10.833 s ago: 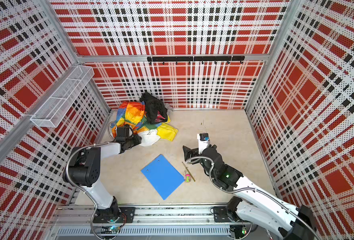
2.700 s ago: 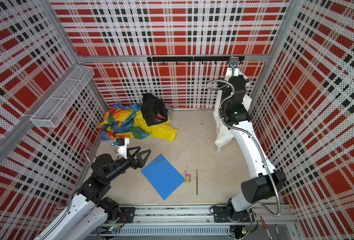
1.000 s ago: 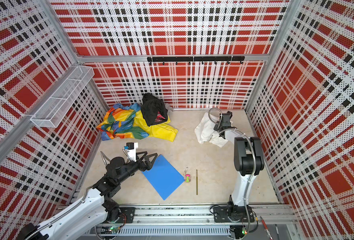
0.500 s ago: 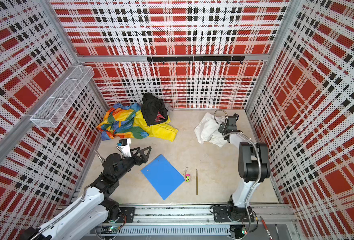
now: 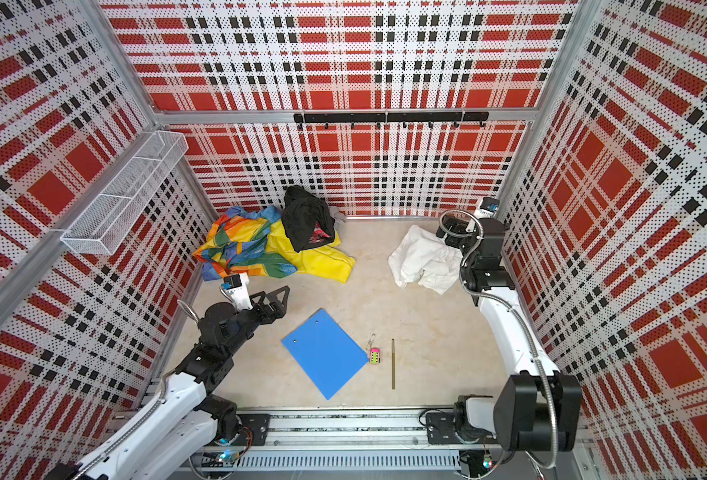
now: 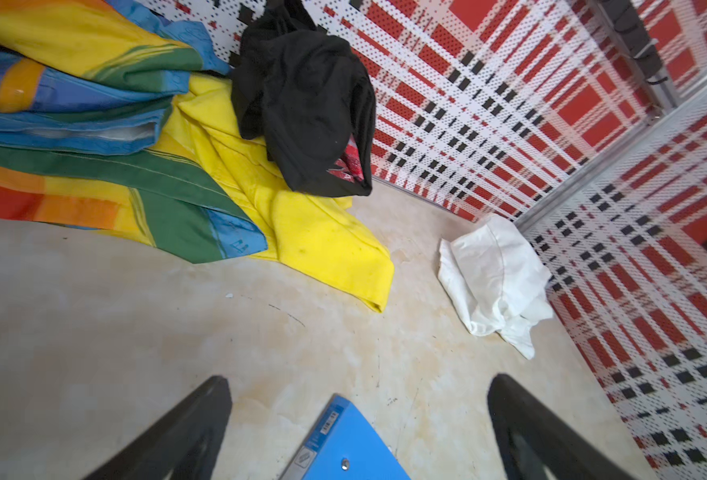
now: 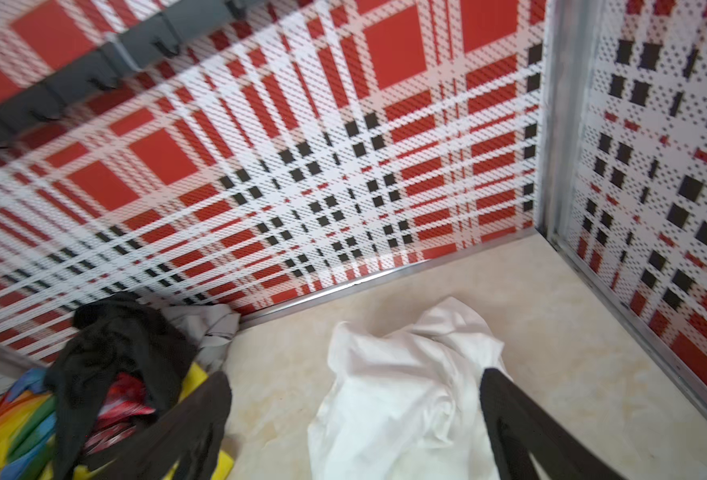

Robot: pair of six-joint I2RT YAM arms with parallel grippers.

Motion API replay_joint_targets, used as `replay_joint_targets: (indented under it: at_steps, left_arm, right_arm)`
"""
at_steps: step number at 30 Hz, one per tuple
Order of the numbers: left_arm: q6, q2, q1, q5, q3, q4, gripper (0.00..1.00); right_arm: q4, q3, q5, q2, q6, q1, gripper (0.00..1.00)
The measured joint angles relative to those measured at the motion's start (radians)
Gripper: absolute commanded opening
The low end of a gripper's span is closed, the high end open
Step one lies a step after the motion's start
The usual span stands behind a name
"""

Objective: Pick out a specific cloth from the pile

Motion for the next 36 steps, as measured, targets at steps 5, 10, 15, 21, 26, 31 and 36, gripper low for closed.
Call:
replay_joint_targets:
  at_steps: [5,10,15,21,26,31,36]
  left_arm:
    - [0.044,0.035,0.060,-0.098,0.030,-0.031,0.99]
    - [0.106,0.067,0.171,-0.168,0.030,-0.038,0.99]
    - [0.207,0.145,0.237,-0.208,-0.007,0.091,0.99]
    - [0.380,0.352,0.238,-0.217,-0.123,0.379,0.99]
    - [0.480,0.526,0.237,-0.216,-0.151,0.601,0.99]
    - [0.533,0.628,0.238,-0.192,-0.119,0.724,0.99]
    - [0.540,0.682,0.241,-0.147,-0.092,0.842,0.99]
  right_arm:
    - [0.010,-0.150,-0.033,-0.160,-0.003,0.013,1.00]
    - [0.003,-0.320,0.041,-0.298,-0.011,0.013,1.00]
    - [0.009,-0.450,0.158,-0.372,-0.041,0.013,1.00]
    - [0.106,-0.610,0.254,-0.349,-0.097,0.009,1.00]
    - [0.153,-0.616,0.288,-0.254,-0.139,0.009,1.00]
    - [0.257,-0.624,0.306,-0.172,-0.172,0.005,1.00]
    - [0.396,-0.649,0.313,-0.068,-0.193,0.003,1.00]
